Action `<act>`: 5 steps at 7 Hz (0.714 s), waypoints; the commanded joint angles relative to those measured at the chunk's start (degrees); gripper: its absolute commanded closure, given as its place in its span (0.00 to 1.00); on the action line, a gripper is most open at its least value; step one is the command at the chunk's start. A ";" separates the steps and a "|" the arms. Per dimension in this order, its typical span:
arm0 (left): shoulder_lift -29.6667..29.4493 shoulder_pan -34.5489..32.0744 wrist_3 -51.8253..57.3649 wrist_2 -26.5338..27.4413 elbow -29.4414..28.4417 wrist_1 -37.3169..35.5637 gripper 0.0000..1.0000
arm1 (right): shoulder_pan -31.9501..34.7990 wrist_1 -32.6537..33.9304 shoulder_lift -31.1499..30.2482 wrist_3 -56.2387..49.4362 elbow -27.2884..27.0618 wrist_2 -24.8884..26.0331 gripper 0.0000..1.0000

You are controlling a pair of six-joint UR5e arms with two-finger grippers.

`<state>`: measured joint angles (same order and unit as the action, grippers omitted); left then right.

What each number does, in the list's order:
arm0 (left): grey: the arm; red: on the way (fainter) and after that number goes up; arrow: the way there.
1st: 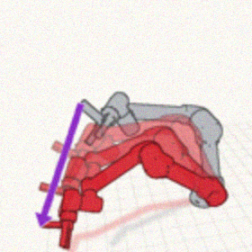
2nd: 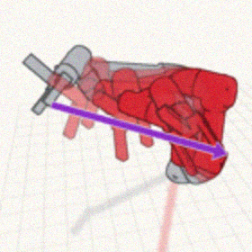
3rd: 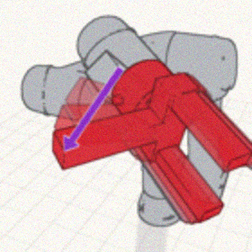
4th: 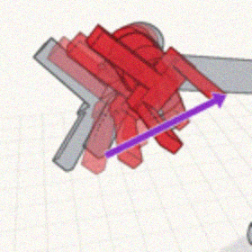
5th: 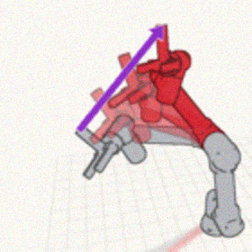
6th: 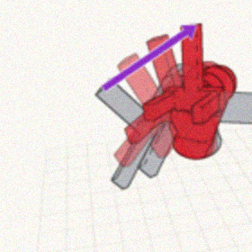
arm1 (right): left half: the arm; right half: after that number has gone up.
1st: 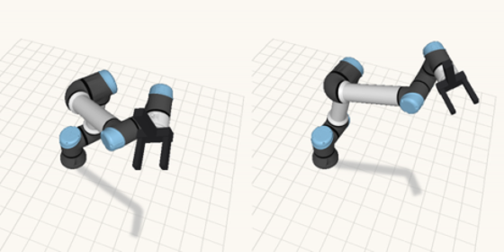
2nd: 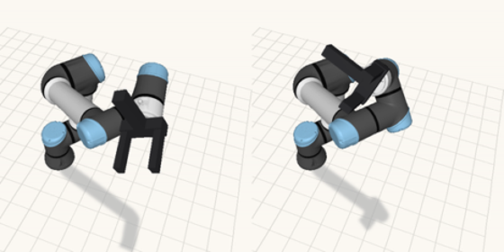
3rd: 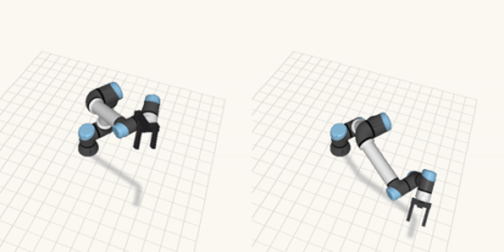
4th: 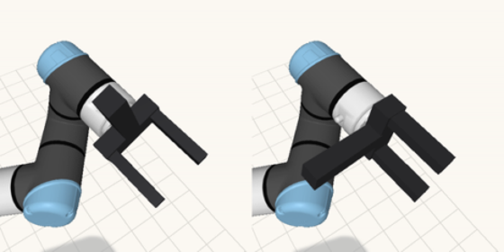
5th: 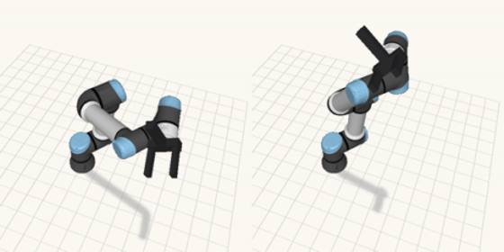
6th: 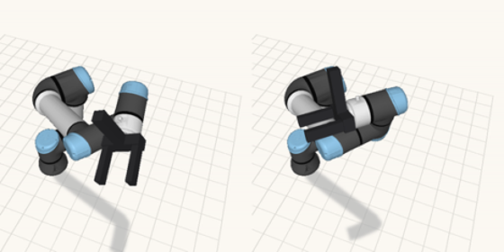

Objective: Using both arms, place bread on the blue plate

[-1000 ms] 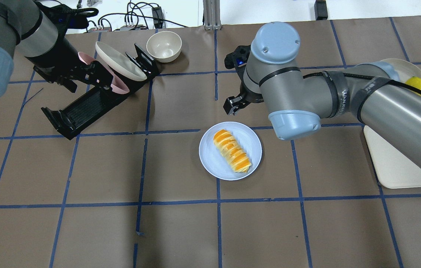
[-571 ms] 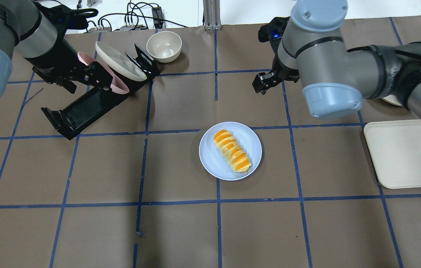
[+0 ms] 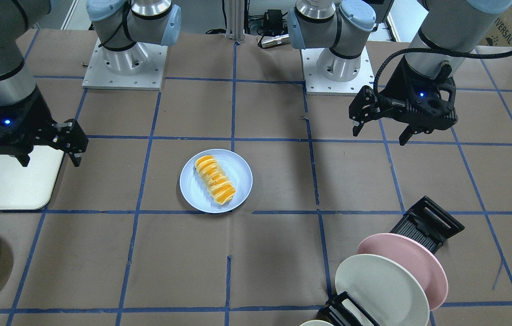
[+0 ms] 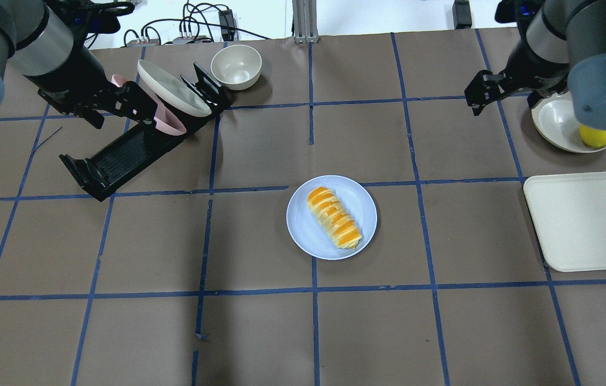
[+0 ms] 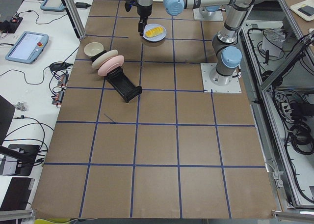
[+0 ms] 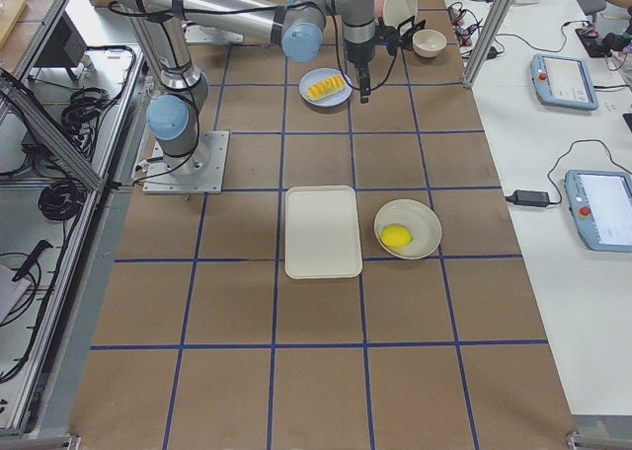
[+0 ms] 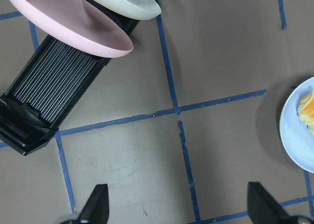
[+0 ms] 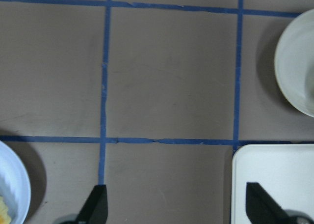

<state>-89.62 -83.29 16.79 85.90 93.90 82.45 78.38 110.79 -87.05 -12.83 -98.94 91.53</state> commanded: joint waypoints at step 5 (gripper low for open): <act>1.73 -0.03 0.00 -0.03 1.10 1.83 0.00 | -9.91 -3.21 -1.63 -3.70 -4.68 0.67 0.03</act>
<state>-88.47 -83.33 16.86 85.94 94.19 83.63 68.58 108.10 -88.09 -16.40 -103.56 92.24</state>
